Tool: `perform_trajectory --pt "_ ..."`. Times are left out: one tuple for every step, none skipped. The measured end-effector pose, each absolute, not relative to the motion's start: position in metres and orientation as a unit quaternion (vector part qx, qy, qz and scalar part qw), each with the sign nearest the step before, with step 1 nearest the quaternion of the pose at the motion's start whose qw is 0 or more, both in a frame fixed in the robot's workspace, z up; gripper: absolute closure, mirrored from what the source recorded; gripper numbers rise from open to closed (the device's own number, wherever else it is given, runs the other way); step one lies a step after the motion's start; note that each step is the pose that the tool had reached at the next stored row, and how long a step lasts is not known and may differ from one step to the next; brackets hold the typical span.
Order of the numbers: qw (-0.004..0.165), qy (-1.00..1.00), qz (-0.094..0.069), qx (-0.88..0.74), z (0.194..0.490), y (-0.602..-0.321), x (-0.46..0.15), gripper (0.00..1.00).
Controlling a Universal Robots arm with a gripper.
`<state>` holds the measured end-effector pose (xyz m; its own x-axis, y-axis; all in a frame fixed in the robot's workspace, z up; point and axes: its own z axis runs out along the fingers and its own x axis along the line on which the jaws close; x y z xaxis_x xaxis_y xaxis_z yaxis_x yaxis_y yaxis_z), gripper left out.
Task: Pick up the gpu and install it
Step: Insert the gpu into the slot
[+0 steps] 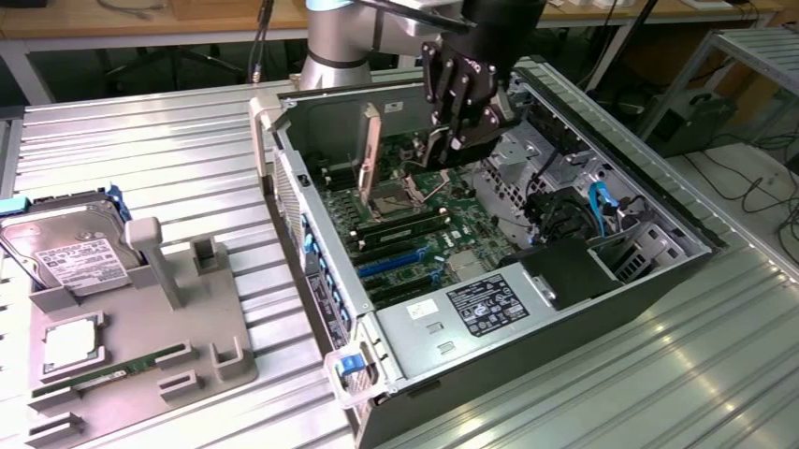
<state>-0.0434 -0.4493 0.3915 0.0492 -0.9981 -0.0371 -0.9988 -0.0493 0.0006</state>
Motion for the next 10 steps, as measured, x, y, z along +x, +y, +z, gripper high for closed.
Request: perform_trajectory --pt "0.013 0.689 0.014 -0.724 0.390 -0.451 -0.043 0.73" --pt "0.014 0.689 0.014 -0.724 0.388 -0.452 -0.043 0.73" --pt "0.013 0.689 0.014 -0.724 0.386 -0.453 -0.043 0.73" --pt "0.013 0.689 0.014 -0.724 0.385 -0.454 -0.043 0.73" --pt "0.013 0.689 0.014 -0.724 0.381 -0.455 -0.043 0.73" --pt "0.013 0.689 0.014 -0.724 0.379 -0.455 -0.043 0.73" --pt "0.013 0.689 0.014 -0.724 0.379 -0.455 -0.043 0.73" --pt "0.012 0.689 0.013 -0.724 0.378 -0.455 -0.043 0.73" --pt "0.011 0.689 0.012 -0.724 0.378 -0.456 -0.043 0.73" --pt "0.011 0.689 0.012 -0.724 0.377 -0.457 -0.043 0.73"
